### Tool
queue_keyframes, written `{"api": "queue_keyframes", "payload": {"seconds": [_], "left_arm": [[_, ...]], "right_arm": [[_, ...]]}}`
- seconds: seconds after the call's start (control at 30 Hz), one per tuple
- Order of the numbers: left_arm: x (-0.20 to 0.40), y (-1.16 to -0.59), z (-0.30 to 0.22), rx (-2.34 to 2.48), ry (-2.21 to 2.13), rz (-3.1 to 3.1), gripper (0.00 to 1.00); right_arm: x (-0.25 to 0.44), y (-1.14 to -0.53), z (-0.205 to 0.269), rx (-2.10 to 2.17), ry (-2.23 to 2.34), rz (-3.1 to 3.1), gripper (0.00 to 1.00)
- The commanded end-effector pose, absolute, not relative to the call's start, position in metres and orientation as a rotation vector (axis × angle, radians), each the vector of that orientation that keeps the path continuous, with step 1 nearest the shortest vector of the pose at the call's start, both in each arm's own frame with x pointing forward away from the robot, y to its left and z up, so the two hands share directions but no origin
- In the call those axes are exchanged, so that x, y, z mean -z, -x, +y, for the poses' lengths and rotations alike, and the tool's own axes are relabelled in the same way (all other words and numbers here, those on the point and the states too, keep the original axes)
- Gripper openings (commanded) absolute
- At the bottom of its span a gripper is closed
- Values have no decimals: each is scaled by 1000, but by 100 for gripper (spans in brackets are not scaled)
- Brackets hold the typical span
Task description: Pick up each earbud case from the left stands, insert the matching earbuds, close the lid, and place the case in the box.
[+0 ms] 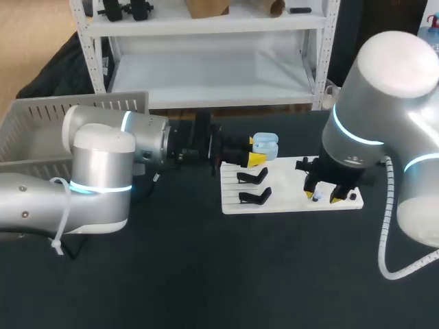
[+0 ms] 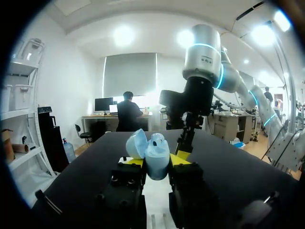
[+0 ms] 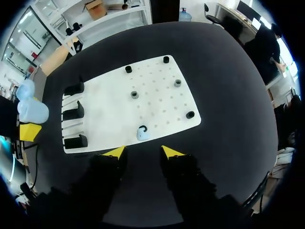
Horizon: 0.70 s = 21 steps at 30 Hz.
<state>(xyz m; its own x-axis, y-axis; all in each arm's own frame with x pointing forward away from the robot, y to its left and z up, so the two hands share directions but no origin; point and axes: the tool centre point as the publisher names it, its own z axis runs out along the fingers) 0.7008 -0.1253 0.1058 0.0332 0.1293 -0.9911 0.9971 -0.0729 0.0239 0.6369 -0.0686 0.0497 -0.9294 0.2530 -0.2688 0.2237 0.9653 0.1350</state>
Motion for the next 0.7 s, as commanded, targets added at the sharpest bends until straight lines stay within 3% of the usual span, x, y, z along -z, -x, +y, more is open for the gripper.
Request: {"api": "queue_keyframes", "payload": {"seconds": [0.03, 0.7], "left_arm": [[-106, -701, -126, 1174, -1372, 1251, 0], [-106, -701, -126, 1174, -1372, 1251, 0]], "right_arm": [[-44, -642, -66, -138, -351, 2829, 42], [-27, -657, -72, -85, -390, 2814, 31]]}}
